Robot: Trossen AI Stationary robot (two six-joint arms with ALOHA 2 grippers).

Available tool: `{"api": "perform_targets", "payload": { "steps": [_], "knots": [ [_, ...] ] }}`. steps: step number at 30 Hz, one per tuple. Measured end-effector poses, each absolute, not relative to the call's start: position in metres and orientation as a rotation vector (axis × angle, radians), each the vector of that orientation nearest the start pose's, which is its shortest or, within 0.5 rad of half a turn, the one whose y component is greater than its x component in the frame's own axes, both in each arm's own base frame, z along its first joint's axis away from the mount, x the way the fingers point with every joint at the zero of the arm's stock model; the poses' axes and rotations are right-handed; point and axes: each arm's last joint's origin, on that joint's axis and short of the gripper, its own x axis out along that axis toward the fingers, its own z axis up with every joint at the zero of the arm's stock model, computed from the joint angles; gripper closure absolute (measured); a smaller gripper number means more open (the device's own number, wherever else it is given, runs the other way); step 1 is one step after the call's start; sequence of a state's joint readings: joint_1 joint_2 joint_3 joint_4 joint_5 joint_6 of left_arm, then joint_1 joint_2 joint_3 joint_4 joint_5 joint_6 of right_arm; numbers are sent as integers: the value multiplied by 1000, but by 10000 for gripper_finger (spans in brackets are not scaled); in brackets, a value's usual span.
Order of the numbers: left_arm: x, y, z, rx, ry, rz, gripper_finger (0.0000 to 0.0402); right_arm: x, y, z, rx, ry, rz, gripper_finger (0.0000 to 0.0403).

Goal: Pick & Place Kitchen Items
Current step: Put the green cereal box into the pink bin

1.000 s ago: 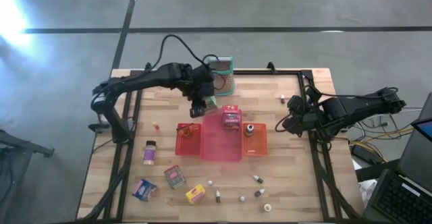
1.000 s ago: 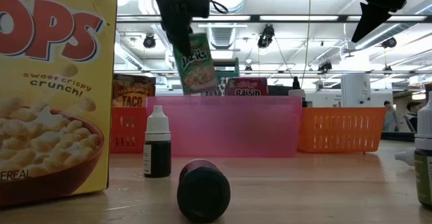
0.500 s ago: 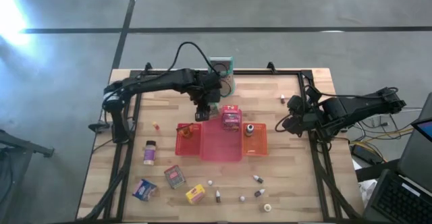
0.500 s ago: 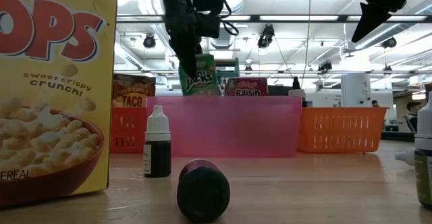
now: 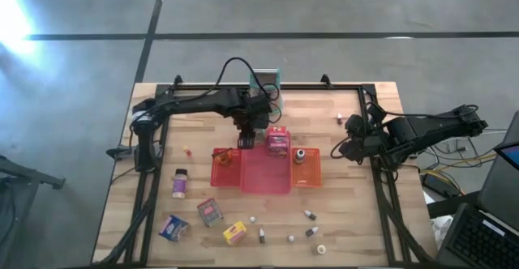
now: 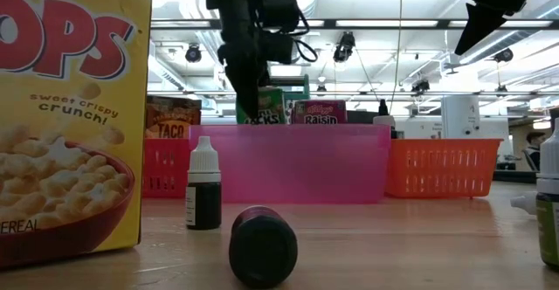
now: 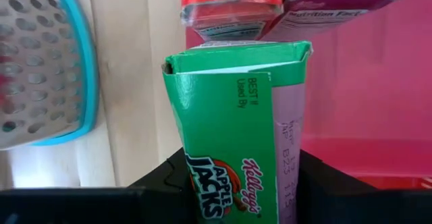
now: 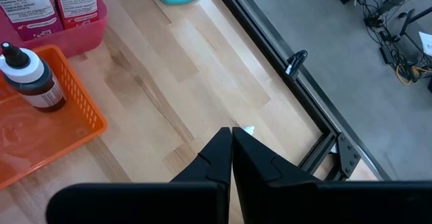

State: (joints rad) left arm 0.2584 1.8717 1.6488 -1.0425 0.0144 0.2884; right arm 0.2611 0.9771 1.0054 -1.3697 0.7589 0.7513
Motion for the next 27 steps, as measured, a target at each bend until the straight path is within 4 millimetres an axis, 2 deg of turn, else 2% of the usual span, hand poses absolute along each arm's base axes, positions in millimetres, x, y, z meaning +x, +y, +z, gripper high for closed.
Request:
{"api": "perform_targets", "payload": {
  "steps": [21,27],
  "knots": [
    [370,96,259,88,1249,27,255,136,16,303,-8,925,-807,394],
    [368,96,248,87,1259,24,255,136,16,303,-8,925,-807,394]
  ]
}}
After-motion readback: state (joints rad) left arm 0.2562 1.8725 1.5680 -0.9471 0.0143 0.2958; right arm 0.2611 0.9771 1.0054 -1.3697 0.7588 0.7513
